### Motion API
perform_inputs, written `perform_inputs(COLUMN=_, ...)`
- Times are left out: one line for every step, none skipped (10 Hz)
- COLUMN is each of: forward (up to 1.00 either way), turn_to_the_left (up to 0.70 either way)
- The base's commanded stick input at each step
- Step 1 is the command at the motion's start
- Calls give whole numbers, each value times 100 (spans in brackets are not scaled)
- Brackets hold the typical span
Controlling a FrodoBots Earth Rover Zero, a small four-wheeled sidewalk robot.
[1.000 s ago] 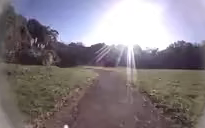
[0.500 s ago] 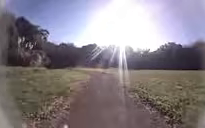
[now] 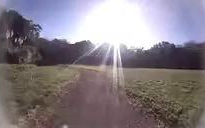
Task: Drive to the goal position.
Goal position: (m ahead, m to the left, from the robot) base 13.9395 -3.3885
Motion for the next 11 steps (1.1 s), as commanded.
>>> perform_inputs(forward=100, turn_to_the_left=0)
perform_inputs(forward=100, turn_to_the_left=0)
perform_inputs(forward=100, turn_to_the_left=0)
perform_inputs(forward=100, turn_to_the_left=0)
perform_inputs(forward=100, turn_to_the_left=4)
perform_inputs(forward=100, turn_to_the_left=8)
perform_inputs(forward=100, turn_to_the_left=20)
perform_inputs(forward=100, turn_to_the_left=34)
perform_inputs(forward=100, turn_to_the_left=0)
perform_inputs(forward=100, turn_to_the_left=0)
perform_inputs(forward=100, turn_to_the_left=0)
